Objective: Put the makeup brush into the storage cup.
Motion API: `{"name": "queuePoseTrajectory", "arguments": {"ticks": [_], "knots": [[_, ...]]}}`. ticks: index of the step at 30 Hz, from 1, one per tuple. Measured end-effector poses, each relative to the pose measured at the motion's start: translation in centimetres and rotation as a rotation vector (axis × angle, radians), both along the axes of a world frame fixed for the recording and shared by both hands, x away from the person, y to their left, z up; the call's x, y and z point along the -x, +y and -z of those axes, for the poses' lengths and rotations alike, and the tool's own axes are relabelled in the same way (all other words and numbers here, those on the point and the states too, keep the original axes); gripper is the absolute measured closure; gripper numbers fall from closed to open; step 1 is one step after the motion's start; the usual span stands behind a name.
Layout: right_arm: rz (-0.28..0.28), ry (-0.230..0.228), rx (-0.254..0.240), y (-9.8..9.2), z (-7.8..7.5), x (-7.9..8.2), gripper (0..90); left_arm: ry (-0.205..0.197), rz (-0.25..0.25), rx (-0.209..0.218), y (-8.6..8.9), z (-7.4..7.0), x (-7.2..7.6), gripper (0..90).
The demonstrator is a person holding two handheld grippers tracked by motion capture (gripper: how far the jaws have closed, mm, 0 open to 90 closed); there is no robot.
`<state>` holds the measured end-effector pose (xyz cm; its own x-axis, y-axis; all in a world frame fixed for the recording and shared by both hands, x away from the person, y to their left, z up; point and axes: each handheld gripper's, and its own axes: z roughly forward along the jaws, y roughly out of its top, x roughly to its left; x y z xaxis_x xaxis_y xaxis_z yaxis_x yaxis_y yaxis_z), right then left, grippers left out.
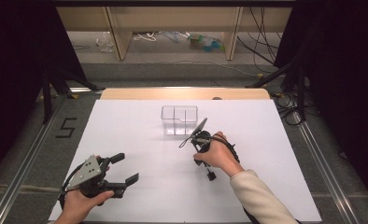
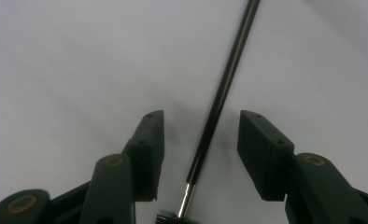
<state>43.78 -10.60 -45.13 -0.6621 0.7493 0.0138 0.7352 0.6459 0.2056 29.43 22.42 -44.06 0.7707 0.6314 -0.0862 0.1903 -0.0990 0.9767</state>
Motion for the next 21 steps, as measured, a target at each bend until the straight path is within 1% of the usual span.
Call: {"name": "queuePoseTrajectory", "arguments": {"ticks": [2, 3, 5, 6, 9, 10, 12, 14, 15, 16, 17, 20, 21], "knots": [[0.014, 0.017, 0.016, 0.17, -0.02, -0.04, 54.5, 0.006, -0.003, 0.004, -0.03, 0.02, 0.03, 12.7], [0.002, -0.002, 0.013, 0.15, 0.17, -0.12, 54.5, 0.0, 0.001, 0.001, 0.0, 0.01, 0.0, 12.7], [0.01, 0.016, 0.024, 0.23, 0.23, -0.14, 55.3, 0.0, 0.001, 0.001, 0.01, -0.01, 0.01, 12.7], [0.023, 0.027, 0.022, 0.31, 0.37, -0.13, 55.7, 0.0, 0.001, 0.001, 0.01, 0.0, 0.01, 12.7], [0.009, 0.028, 0.038, 0.27, 0.4, -0.26, 58.6, 0.0, 0.002, 0.002, -0.01, 0.01, 0.0, 12.7], [0.044, 0.046, 0.042, 0.53, 0.26, -0.22, 60.2, 0.0, 0.002, 0.002, -0.02, 0.01, 0.01, 12.7], [0.042, 0.042, 0.044, 0.55, 0.29, -0.24, 60.4, 0.0, 0.003, 0.002, -0.02, 0.01, 0.01, 12.7], [0.034, 0.034, 0.061, 0.73, 0.37, -0.26, 62.2, 0.0, 0.002, 0.001, -0.02, 0.0, 0.01, 12.7], [0.034, 0.034, 0.061, 0.73, 0.37, -0.26, 62.2, 0.0, 0.002, 0.002, -0.01, 0.0, 0.01, 12.7], [0.017, 0.029, 0.062, 0.73, 0.41, -0.27, 65.1, 0.0, 0.002, 0.001, -0.02, 0.0, 0.01, 12.8], [0.029, 0.046, 0.065, 0.86, 0.27, -0.23, 67.1, 0.0, 0.002, 0.0, -0.02, 0.0, 0.02, 12.8], [0.022, 0.05, 0.064, 0.93, 0.24, -0.23, 71.1, 0.0, 0.002, 0.001, -0.01, 0.0, 0.02, 12.8], [-0.003, 0.04, 0.069, 0.84, 0.38, -0.23, 74.1, 0.0, 0.002, 0.0, -0.01, 0.0, 0.02, 12.8]]}}
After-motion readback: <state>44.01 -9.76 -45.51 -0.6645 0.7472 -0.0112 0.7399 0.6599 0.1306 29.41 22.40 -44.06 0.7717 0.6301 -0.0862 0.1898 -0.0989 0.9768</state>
